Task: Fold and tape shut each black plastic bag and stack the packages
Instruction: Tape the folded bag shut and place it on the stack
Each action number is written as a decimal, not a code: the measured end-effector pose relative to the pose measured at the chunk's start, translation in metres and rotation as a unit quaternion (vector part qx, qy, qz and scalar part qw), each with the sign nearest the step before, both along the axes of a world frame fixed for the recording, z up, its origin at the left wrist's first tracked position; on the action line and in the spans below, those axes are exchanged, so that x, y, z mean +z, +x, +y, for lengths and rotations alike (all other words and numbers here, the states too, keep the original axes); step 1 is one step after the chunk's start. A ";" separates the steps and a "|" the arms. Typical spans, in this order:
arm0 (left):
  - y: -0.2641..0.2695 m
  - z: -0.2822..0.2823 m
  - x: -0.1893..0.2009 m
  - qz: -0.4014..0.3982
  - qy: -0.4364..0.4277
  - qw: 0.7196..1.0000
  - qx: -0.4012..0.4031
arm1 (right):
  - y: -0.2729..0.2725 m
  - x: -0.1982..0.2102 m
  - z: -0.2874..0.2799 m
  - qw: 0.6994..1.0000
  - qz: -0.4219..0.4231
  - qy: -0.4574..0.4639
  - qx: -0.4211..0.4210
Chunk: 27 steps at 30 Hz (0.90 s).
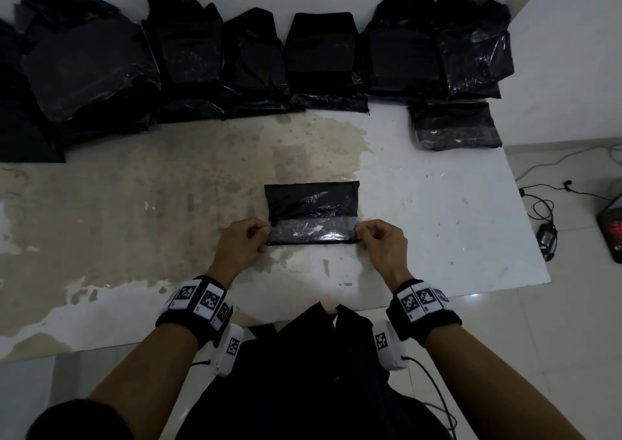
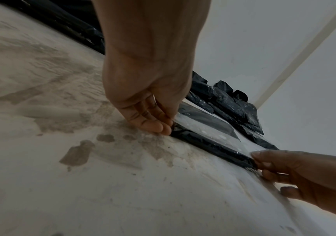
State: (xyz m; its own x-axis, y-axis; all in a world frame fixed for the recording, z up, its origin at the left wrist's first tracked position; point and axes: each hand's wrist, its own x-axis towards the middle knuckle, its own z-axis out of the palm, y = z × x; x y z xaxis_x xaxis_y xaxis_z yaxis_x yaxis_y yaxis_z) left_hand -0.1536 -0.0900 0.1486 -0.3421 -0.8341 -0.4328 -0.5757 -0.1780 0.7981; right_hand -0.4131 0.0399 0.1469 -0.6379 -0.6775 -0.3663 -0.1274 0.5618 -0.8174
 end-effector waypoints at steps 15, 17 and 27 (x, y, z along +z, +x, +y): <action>-0.006 -0.009 -0.001 -0.027 -0.022 0.999 -0.015 | 0.003 0.004 0.004 0.997 0.062 0.022 0.029; -0.006 -0.010 -0.002 -0.035 -0.032 0.999 -0.023 | 0.003 0.004 0.004 0.997 0.068 0.026 0.034; -0.003 -0.013 0.005 -0.125 -0.146 0.980 -0.052 | -0.002 0.011 0.014 0.987 0.152 0.017 0.040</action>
